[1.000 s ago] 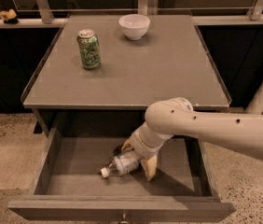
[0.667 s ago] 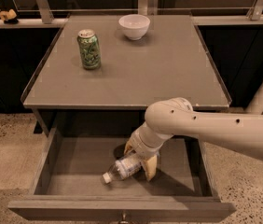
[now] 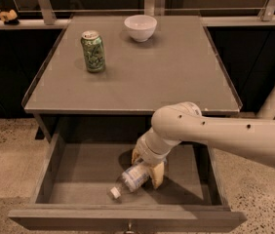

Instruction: Pick blue plastic bottle from top drawer and place on counter

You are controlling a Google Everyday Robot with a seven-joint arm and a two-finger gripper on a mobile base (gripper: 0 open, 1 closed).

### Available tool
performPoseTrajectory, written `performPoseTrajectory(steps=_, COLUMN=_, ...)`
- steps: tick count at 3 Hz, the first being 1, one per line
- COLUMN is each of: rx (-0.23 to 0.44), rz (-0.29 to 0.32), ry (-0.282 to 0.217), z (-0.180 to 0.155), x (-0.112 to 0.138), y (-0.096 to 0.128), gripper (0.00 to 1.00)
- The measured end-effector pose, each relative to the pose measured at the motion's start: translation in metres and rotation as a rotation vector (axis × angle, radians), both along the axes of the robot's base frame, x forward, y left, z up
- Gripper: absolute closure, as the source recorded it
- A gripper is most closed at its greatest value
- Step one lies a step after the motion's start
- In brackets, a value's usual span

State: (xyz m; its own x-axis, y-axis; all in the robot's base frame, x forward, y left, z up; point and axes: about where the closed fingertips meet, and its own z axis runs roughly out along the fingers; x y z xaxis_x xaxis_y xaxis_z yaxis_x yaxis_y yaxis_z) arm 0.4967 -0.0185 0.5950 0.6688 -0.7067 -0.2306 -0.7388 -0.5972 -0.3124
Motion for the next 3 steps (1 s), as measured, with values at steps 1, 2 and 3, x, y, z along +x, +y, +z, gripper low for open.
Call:
performPoseTrajectory(steps=1, rx=0.0, rz=0.0, ry=0.0, z=0.0, x=0.0, y=0.0, gripper=1.0)
performPoseTrajectory(steps=2, rx=0.0, rz=0.0, ry=0.0, z=0.005, x=0.0, y=0.0, gripper=1.0)
performPoseTrajectory(steps=3, rx=-0.026, rz=-0.029, ry=-0.089, z=0.023, x=-0.009, y=-0.003, gripper=1.0)
